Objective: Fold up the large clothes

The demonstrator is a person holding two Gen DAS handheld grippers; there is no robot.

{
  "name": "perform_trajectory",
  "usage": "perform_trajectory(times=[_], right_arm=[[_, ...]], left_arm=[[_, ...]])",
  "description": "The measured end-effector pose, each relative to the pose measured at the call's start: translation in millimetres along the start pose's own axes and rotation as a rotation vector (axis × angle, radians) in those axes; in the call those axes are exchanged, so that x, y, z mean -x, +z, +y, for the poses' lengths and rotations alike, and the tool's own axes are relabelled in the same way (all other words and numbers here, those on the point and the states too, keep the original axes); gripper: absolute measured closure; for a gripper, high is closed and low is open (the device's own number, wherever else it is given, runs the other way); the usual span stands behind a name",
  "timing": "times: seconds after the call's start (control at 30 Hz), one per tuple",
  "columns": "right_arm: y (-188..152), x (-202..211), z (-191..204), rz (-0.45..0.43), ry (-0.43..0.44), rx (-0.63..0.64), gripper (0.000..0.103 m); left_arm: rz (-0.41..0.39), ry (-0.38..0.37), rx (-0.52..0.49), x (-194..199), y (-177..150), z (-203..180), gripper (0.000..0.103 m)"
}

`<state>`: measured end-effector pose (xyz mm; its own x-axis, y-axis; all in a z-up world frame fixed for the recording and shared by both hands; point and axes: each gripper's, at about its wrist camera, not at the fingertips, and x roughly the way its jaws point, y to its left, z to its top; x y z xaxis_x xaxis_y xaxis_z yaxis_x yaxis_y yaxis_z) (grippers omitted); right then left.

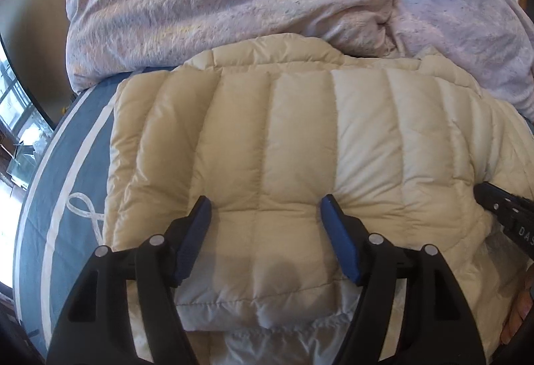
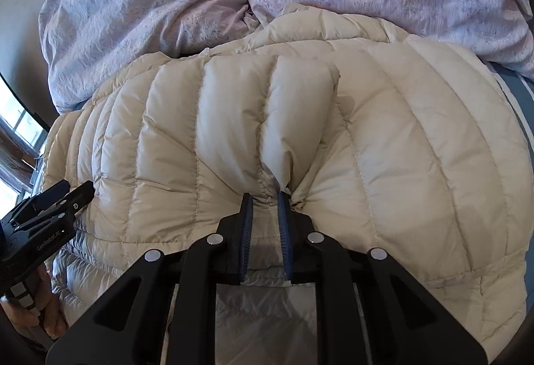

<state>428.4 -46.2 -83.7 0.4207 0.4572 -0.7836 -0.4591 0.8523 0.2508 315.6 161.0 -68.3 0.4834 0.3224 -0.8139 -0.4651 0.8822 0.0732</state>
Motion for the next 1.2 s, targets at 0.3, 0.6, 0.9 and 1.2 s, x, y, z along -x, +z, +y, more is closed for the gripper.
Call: perform_trajectory(times=[0.3, 0.6, 0.9, 1.2], right_arm=[[-2.0, -2.7, -7.2, -0.022, 0.051, -0.035, 0.088], [0.5, 26.9, -11.8, -0.009, 0.086, -0.04, 0.014], [-44.5, 93.6, -53.6, -0.019, 0.024, -0.066, 0.011], [-115.9, 146.6, -133.7, 0.057, 0.0, -0.156, 0.011]], left_arm=[[0.01, -0.002, 0.032, -14.4, 0.5, 6.8, 0.024], [0.0, -0.05, 0.048, 26.5, -4.8, 26.5, 0.021], [0.011, -0.088, 0.065, 79.0, -63.1, 80.6, 0.016], [0.036, -0.149, 0.069, 113.0, -143.7, 115.3, 0.017]])
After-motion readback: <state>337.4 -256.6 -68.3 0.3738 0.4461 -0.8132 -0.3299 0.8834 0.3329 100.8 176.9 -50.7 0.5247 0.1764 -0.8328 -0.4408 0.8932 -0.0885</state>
